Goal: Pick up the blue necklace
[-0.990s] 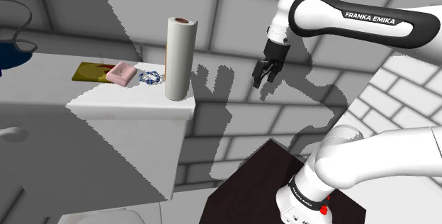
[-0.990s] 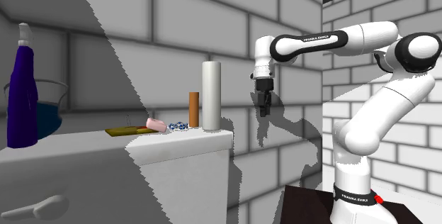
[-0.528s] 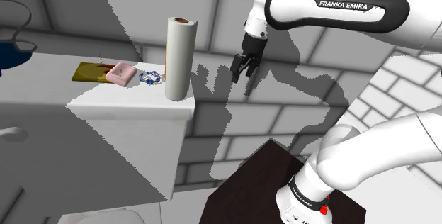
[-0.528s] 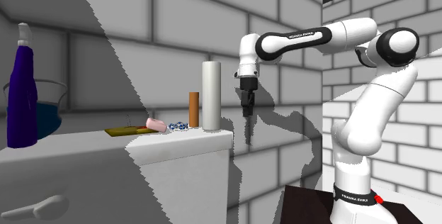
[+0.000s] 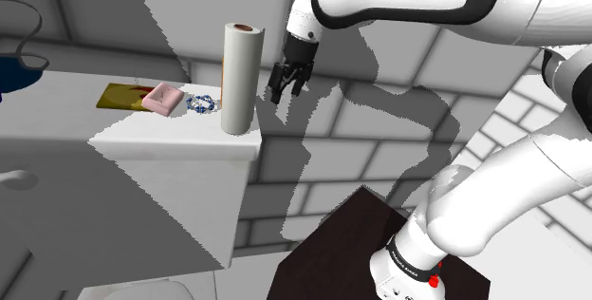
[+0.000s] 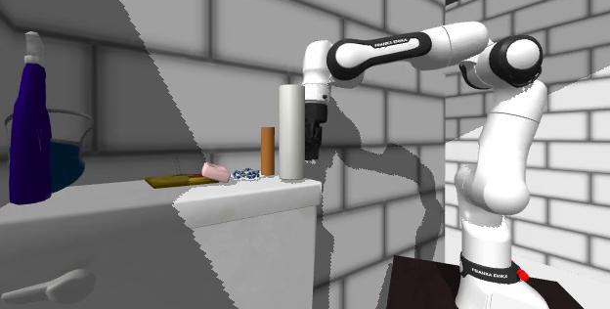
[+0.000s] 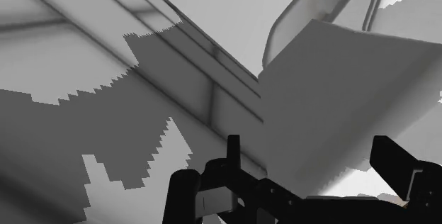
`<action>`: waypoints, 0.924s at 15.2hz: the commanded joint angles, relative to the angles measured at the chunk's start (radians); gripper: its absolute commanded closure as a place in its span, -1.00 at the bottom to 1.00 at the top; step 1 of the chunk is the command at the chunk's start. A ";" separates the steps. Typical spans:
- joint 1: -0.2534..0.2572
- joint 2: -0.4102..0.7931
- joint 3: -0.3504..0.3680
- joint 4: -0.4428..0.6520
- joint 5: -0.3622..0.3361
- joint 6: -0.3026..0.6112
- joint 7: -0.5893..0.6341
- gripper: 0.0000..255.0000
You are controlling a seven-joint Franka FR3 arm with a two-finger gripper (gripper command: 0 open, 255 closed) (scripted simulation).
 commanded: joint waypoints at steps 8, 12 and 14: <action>0.062 0.250 0.069 0.273 0.014 0.032 -0.005 -1.00; 0.091 0.368 0.100 0.423 0.004 0.023 -0.002 -1.00; 0.106 0.421 0.113 0.494 -0.003 0.015 0.000 -1.00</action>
